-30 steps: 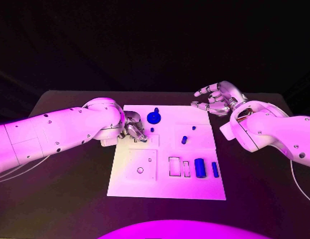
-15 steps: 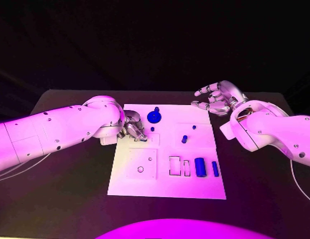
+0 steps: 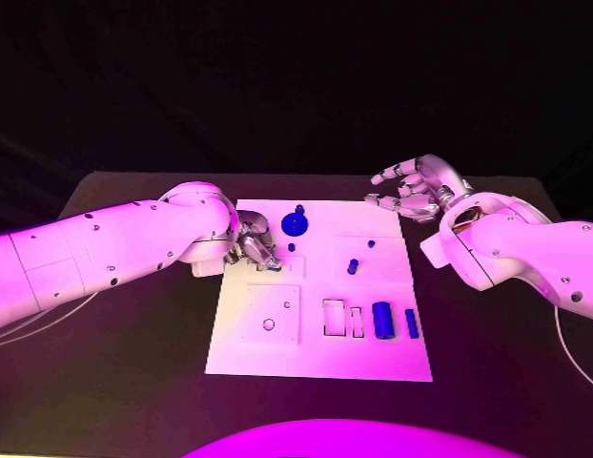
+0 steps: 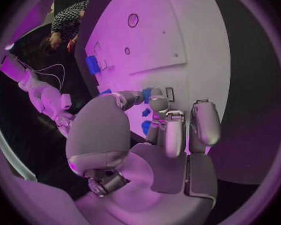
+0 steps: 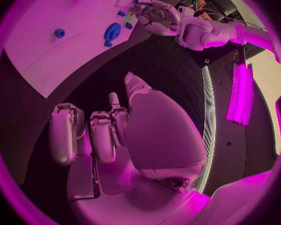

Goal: Assemble the parts on the task board

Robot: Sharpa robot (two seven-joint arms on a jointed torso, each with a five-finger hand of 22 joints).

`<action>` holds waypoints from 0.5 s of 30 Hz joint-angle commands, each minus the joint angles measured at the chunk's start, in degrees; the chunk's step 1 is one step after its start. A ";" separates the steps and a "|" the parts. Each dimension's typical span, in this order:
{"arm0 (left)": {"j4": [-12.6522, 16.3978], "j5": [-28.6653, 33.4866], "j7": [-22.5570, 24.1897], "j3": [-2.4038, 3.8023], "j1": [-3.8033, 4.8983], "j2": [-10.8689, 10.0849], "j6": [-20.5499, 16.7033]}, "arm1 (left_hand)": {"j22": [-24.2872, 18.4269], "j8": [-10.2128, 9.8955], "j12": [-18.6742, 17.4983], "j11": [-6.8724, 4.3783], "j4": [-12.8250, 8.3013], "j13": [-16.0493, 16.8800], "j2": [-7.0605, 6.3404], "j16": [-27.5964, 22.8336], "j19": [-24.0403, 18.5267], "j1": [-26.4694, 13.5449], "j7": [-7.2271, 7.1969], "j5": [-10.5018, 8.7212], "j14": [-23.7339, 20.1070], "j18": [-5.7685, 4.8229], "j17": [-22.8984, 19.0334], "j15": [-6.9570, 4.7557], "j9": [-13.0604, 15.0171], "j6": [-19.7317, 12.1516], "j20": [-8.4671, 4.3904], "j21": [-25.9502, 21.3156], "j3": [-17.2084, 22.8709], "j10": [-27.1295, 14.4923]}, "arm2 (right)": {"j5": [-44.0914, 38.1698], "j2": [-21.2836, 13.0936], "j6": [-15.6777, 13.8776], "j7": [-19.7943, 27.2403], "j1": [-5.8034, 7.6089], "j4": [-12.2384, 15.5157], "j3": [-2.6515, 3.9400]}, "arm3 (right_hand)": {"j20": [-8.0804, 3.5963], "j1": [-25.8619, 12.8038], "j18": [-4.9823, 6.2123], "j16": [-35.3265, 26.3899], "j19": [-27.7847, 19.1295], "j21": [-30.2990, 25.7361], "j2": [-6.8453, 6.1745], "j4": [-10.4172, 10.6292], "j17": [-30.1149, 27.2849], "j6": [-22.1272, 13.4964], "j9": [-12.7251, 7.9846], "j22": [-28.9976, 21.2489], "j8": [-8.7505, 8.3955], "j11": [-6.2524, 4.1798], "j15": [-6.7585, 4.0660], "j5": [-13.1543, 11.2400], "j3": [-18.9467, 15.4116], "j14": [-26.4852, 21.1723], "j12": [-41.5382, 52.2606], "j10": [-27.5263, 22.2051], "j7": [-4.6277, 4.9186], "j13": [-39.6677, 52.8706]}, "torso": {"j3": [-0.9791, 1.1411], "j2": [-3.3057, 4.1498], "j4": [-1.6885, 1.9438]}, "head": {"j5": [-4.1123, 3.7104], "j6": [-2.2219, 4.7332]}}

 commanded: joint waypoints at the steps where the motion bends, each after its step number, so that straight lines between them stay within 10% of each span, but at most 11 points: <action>1: -0.47 -0.93 -0.99 -0.20 -0.16 0.15 1.28 | 0.05 0.22 0.22 -0.07 -12.69 -0.05 0.44 0.33 0.34 0.07 -0.10 0.22 5.79 -0.47 14.90 -0.37 0.11 0.09 0.01 0.39 12.44 0.16 | -0.54 0.04 0.40 0.23 -0.03 0.02 0.03 | 0.21 -0.40 0.77 -0.24 0.05 -0.12 0.18 0.03 12.14 0.44 0.09 7.53 0.22 -0.09 0.05 -0.35 0.20 5.16 -0.30 -0.33 0.09 5.67 | 0.04 0.03 -0.03 | 0.08 -0.12; 15: -2.51 -0.56 -1.48 -0.43 0.40 1.92 5.96 | 0.09 0.21 0.26 -0.04 -12.70 -0.05 0.42 0.41 0.35 -0.24 -0.07 0.49 5.83 -0.48 15.03 -0.36 0.10 0.17 0.00 0.40 12.43 0.27 | -0.48 0.03 0.44 0.15 -0.03 0.16 0.03 | 0.18 -0.41 0.80 -0.27 0.01 -0.27 0.14 -0.04 12.10 0.41 0.09 7.45 0.23 -0.10 0.03 -0.34 0.35 5.15 -0.34 -0.36 0.07 5.62 | 0.06 -0.08 0.01 | 0.04 -0.29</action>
